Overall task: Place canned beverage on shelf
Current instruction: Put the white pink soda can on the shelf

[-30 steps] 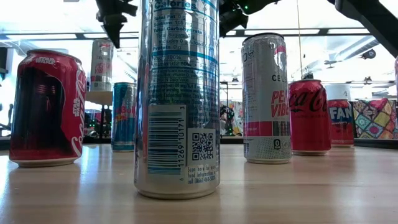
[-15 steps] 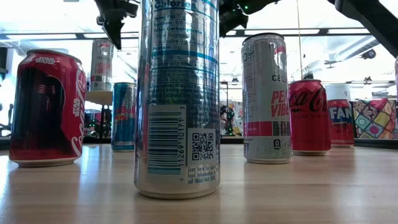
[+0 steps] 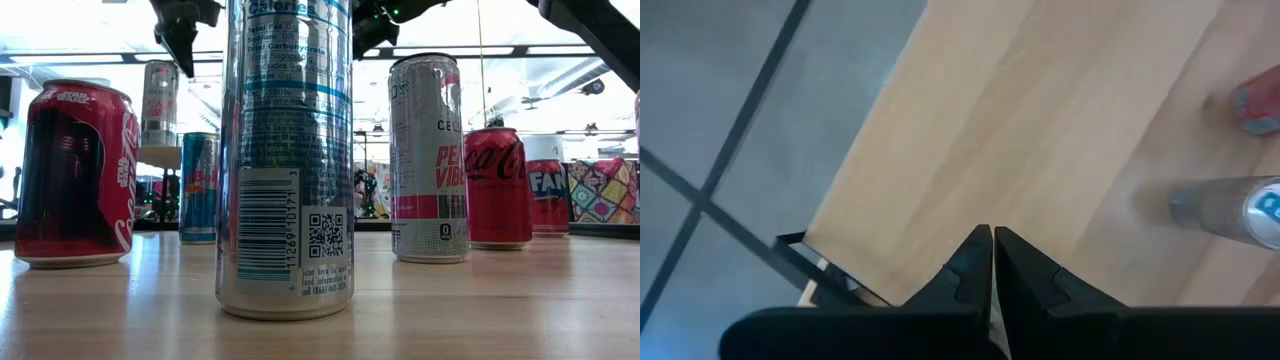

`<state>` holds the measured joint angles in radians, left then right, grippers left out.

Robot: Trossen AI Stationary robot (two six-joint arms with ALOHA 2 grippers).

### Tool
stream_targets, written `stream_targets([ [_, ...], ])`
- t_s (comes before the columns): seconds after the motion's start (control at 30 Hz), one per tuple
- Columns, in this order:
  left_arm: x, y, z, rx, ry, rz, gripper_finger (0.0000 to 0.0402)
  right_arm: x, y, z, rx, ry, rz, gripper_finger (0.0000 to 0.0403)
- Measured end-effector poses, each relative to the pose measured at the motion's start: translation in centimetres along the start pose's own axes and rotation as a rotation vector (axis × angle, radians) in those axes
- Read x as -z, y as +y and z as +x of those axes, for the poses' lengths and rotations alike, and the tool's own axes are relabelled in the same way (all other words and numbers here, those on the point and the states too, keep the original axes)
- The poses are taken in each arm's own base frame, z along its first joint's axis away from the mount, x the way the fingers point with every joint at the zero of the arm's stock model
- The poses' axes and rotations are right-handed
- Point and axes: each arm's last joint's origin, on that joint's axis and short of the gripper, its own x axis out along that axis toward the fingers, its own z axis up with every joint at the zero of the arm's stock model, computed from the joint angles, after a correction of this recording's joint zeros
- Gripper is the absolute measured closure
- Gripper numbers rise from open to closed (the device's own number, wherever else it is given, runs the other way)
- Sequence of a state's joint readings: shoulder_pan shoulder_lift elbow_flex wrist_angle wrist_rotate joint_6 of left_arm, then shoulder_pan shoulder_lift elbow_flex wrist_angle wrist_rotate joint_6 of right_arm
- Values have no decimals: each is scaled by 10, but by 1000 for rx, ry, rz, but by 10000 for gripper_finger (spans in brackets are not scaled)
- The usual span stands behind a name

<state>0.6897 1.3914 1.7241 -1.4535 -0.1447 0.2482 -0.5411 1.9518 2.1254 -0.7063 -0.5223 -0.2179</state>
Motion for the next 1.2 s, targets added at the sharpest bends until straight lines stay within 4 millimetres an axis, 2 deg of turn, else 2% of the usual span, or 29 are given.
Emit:
stream_targets([
  [0.27,7,-3,-8,6,3,8,402,0,0,0,0,0,-1,394],
  [0.57,3,0,-13,-31,-80,26,402,0,0,0,0,0,-1,394],
  [0.8,4,7,-12,-262,-12,-4,402,0,0,0,0,0,8,394],
  [1.0,5,8,-11,-264,-5,-16,402,0,0,0,0,0,7,394],
  [1.2,5,5,-10,-170,-20,-12,402,0,0,0,0,0,7,394],
])
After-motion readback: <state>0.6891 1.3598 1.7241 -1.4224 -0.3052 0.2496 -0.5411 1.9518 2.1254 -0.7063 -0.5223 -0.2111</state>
